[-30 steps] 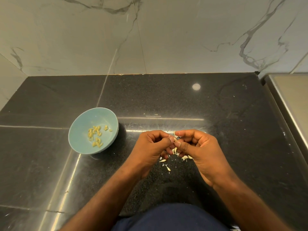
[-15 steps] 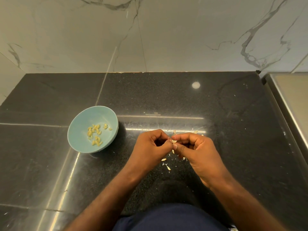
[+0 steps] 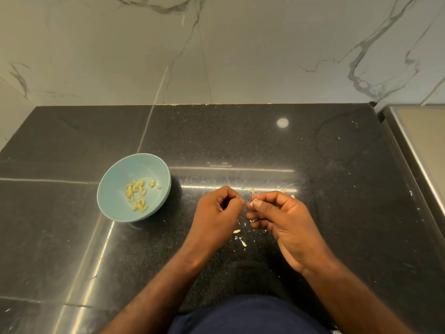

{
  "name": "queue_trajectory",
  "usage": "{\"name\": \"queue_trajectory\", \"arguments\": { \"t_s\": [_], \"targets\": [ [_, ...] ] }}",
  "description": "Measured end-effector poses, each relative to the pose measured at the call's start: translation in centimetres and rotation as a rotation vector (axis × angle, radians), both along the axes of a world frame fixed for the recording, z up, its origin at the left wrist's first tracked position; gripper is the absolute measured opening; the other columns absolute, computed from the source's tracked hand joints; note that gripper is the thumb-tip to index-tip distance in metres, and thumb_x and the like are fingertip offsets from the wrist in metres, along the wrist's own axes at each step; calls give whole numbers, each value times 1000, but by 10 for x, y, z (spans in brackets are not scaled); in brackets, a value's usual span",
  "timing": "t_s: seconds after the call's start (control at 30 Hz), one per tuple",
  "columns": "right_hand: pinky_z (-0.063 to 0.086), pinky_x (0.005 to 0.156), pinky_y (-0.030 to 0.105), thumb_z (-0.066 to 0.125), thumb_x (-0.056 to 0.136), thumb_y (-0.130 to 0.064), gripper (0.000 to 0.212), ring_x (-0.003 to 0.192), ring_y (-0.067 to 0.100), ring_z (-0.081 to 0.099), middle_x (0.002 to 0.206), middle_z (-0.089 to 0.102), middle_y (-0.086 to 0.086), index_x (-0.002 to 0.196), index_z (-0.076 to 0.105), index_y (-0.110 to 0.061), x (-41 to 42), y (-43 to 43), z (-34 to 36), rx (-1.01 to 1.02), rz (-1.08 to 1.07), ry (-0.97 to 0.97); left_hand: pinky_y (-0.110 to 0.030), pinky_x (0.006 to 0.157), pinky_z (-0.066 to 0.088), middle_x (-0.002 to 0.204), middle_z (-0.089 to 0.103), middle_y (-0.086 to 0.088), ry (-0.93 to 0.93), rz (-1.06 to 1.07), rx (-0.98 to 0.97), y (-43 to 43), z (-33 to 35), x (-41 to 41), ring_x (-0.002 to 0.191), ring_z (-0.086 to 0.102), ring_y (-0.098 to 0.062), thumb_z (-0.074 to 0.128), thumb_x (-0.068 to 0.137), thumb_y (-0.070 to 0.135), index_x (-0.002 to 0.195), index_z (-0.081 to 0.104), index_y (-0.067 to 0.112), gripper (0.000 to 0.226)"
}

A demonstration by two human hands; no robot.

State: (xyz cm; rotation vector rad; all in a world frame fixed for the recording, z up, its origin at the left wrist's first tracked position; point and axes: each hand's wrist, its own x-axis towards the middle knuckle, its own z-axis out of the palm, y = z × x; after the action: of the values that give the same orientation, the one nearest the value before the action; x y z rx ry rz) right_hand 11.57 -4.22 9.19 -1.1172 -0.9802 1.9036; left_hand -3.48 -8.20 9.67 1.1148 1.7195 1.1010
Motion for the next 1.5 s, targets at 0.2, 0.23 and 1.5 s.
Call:
{"name": "queue_trajectory", "arguments": {
  "t_s": [0.2, 0.23, 1.5],
  "targets": [
    [53, 64, 28, 61, 93, -1, 12, 70, 19, 62, 80, 68, 10, 100, 70, -3, -1, 3, -2, -34, -6, -11, -23, 53, 46, 53, 54, 2, 40, -6, -42, 0, -4, 0, 50, 52, -9, 44, 105, 25, 63, 56, 8, 46],
    [52, 65, 28, 61, 94, -3, 13, 71, 18, 60, 81, 67, 8, 100, 72, -5, -1, 4, -4, -31, -5, -22, -21, 54, 47, 54, 56, 2, 45, -22, -52, 0, -5, 0, 50, 54, -8, 46, 104, 29, 66, 57, 9, 45],
    [52, 60, 22, 69, 92, -15, 7, 65, 9, 67, 77, 75, 1, 91, 75, -17, 7, 9, 20, 340, 192, -372, -22, 66, 54, 85, 71, -13, -346, -21, 67, -3, 6, 0, 76, 65, -17, 60, 95, 11, 103, 69, 1, 16]
  ]
}}
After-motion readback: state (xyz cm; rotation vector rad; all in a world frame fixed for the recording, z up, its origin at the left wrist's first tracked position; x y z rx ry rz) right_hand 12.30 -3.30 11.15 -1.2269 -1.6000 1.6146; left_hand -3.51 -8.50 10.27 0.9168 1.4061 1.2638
